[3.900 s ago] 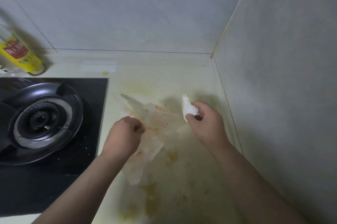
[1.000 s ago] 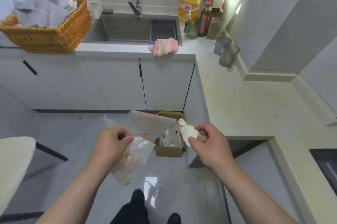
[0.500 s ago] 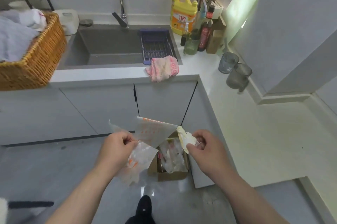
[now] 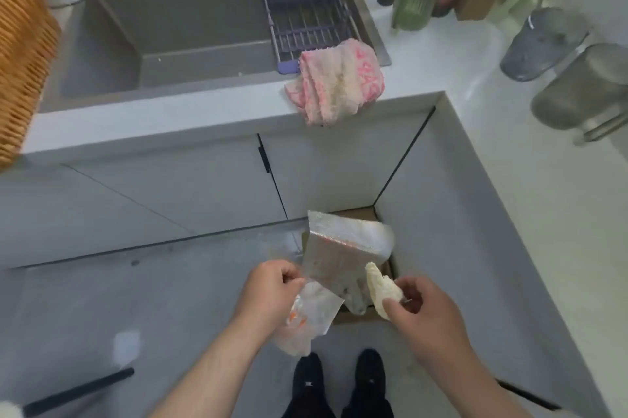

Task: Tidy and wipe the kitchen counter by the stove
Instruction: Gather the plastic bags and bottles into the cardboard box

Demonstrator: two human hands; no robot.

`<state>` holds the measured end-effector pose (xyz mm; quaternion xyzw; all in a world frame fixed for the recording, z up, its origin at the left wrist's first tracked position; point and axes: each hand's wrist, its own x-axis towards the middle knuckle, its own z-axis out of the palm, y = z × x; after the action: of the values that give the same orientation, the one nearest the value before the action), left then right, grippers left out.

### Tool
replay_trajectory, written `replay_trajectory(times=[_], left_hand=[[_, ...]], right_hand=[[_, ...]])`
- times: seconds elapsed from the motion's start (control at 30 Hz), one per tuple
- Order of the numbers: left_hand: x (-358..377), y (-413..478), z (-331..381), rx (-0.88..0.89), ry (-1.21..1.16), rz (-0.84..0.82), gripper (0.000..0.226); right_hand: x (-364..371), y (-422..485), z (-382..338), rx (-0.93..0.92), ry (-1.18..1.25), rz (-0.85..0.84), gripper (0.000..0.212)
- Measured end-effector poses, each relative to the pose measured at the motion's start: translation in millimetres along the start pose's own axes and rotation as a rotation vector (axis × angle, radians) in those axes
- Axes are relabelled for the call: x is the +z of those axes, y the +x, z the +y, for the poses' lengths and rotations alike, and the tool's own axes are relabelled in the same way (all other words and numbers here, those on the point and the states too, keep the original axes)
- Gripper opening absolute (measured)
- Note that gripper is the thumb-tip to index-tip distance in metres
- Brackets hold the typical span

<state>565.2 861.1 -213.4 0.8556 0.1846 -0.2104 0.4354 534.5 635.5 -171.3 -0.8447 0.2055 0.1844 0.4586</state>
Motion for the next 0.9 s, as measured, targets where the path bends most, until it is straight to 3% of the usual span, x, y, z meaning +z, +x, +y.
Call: replay_trajectory(times=[0.33, 0.43, 0.57, 0.73, 0.9], left_hand=[[133.3, 152.3, -100.9, -0.094, 0.049, -0.111, 0.034], [181.2, 200.5, -133.4, -0.039, 0.095, -0.125, 0.034], [246.9, 246.6, -167.9, -0.011, 0.152, -0.178, 0.011], [318.0, 288.9, -209.9, 0.091, 0.298, -0.23, 0.029], [359.1, 315.1, -238.8, 0.214, 0.269, -0.224, 0.016]], right_hand=[[102.1, 167.7, 133.9, 0.13, 0.034, -0.004, 0.019], [129.3, 214.3, 178.8, 0.156, 0.014, -0.002, 0.017], [159.6, 264.5, 237.4, 0.175, -0.026, 0.021, 0.018], [185.4, 313.0, 299.4, 0.187, -0.078, 0.099, 0.019], [201.4, 342.9, 344.0, 0.184, -0.088, 0.102, 0.02]])
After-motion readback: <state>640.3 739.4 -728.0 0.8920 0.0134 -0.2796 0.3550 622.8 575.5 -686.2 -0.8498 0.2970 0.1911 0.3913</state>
